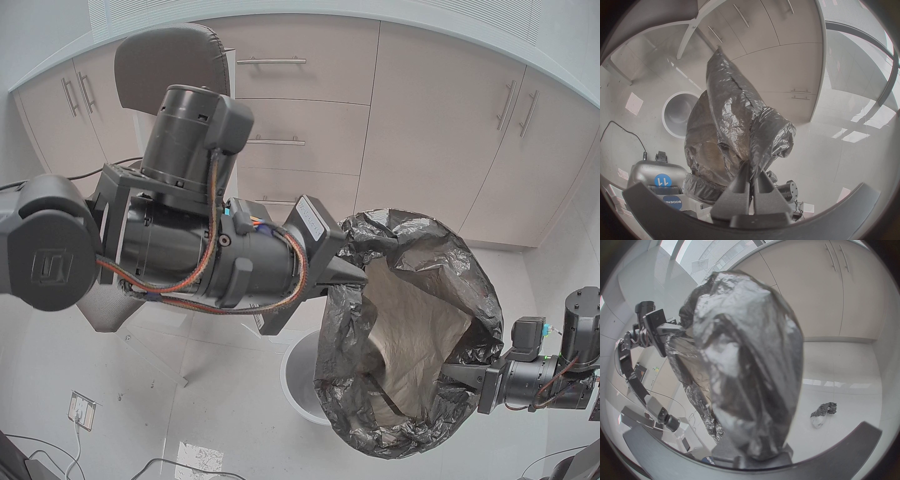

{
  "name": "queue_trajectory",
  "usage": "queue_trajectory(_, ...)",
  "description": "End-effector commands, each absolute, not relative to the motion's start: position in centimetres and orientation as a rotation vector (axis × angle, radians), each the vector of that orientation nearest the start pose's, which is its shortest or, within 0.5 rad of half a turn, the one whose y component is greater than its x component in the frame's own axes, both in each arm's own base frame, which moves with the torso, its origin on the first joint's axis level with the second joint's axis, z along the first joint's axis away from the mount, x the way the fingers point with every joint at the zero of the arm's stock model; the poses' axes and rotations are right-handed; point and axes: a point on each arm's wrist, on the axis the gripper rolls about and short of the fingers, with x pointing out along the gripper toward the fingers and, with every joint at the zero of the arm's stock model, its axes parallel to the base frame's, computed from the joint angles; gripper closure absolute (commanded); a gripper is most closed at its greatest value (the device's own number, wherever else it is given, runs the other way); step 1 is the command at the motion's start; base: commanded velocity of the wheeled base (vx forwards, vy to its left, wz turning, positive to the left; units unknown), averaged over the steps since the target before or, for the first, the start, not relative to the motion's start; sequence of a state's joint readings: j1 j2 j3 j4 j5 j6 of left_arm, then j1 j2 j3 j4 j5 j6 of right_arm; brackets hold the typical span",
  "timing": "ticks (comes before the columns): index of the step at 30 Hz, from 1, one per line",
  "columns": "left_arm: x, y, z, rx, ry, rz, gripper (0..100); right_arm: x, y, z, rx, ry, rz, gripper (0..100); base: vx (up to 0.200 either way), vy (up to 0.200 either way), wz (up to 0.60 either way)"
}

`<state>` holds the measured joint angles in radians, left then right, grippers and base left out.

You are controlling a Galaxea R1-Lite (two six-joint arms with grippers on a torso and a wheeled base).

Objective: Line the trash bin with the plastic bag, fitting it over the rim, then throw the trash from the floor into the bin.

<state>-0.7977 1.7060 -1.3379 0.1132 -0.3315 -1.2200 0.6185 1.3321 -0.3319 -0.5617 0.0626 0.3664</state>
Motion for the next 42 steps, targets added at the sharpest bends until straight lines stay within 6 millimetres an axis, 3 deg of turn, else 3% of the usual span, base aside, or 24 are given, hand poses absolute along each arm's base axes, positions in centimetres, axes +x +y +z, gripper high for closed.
queue_trajectory(1, 21.3, -23.3, 26.2, -0.945, 1.081, -0.667, 100, 13.3, 10.4, 14.9, 0.246, 0.512, 0.626, 100, 0.0, 0.0, 0.0)
queue_trajectory(8, 21.4, -23.4, 24.8, -0.929, 1.116, -0.635, 100, 13.3, 10.8, 13.0, 0.217, 0.601, 0.63, 100, 0.0, 0.0, 0.0)
queue_trajectory(14, 23.7, -23.5, 20.5, -0.863, 1.169, -0.534, 100, 14.6, 11.9, 10.6, 0.204, 0.708, 0.602, 100, 0.0, 0.0, 0.0)
queue_trajectory(21, 25.7, -22.5, 17.0, -0.729, 1.092, -0.557, 100, 17.0, 13.8, 8.4, 0.216, 0.65, 0.618, 100, 0.0, 0.0, 0.0)
queue_trajectory(26, 28.0, -21.1, 15.3, -0.682, 1.023, -0.55, 100, 20.0, 16.2, 4.9, 0.207, 0.643, 0.62, 100, 0.0, 0.0, 0.0)
queue_trajectory(33, 29.9, -19.9, 14.7, -0.7, 0.989, -0.514, 100, 23.0, 18.1, 2.2, 0.181, 0.603, 0.626, 100, 0.0, 0.0, 0.0)
queue_trajectory(42, 30.8, -19.1, 15.1, -0.684, 0.944, -0.516, 100, 26.0, 20.1, 2.0, 0.193, 0.532, 0.631, 100, 0.0, 0.0, 0.0)
